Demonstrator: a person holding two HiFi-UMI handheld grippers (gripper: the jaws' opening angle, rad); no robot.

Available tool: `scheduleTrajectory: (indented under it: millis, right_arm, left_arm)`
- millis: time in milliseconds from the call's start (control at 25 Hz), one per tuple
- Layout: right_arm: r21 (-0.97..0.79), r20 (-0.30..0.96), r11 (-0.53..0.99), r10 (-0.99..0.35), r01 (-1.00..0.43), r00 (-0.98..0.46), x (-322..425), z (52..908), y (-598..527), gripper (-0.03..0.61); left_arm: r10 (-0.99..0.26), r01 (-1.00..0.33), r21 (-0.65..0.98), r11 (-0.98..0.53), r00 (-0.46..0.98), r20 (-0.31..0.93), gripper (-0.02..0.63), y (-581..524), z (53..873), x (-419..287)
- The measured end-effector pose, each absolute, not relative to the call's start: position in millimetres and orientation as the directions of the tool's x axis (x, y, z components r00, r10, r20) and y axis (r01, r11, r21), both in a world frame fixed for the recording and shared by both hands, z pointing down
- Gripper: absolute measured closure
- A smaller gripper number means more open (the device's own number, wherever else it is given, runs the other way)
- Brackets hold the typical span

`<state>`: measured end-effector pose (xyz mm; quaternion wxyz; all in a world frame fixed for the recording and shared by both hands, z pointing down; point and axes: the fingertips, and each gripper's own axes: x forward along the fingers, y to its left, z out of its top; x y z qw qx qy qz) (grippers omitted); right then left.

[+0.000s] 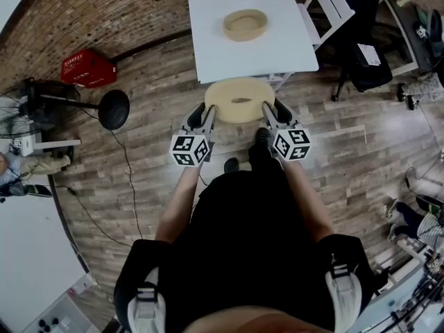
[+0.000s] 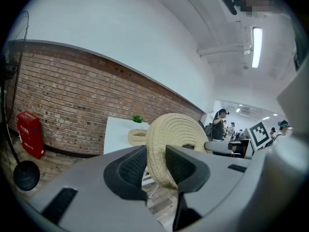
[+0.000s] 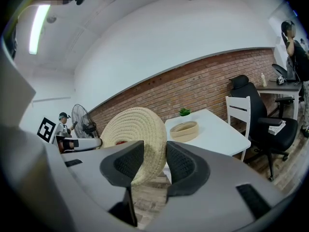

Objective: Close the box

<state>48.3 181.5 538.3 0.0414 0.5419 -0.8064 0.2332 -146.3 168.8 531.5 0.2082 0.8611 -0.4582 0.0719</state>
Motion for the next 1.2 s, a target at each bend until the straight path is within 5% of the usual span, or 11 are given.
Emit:
scheduleTrajectory:
  millis: [1200]
  right_arm:
    - [-0.370, 0.332, 0.429, -0.767, -0.824, -0.549, 121.3, 541.0, 56.3, 0.432]
  left_arm:
    - [-0.843, -0.896, 0.284, -0.340, 0.424, 0.330, 0.485, 73.5, 525.4, -73.2]
